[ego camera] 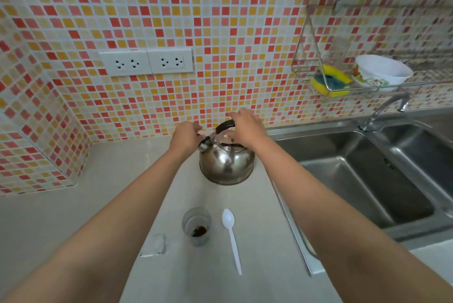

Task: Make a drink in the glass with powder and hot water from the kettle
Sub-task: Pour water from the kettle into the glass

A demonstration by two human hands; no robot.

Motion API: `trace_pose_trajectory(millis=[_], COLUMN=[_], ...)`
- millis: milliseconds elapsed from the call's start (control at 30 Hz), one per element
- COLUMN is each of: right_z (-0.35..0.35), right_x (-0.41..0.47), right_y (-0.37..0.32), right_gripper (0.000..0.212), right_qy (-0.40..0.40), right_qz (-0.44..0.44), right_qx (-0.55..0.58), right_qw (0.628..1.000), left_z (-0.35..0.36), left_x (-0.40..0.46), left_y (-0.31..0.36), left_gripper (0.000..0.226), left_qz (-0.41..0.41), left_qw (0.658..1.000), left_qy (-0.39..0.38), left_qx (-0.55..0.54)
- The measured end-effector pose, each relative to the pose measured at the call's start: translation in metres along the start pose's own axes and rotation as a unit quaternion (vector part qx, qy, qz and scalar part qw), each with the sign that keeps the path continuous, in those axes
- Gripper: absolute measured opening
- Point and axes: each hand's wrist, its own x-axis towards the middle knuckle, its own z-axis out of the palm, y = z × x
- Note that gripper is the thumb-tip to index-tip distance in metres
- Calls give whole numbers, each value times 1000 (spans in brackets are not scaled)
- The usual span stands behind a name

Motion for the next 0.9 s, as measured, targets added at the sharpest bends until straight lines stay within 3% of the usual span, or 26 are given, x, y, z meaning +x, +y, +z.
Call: trace_pose_trajectory(millis=[167,300,567,900], right_z=[12,13,16,0], right_x=[30,41,42,25], right_y=[20,29,34,29], right_gripper=[50,36,37,28], right_qy=[-72,-105,-99,-78], right_qz=[-25,-20,-22,-39], right_qx=[4,148,274,294], right_qw=[997,983,956,952], left_z=[18,19,21,-1], left_x=[20,26,23,4], left_y=[0,-6,-11,0], left_gripper=[38,27,24,23], left_qz=[-40,-68,-65,-46], left_qw=[999,997,997,997], left_qy=[15,-3,-18,-41], left_qx=[16,37,-24,-36])
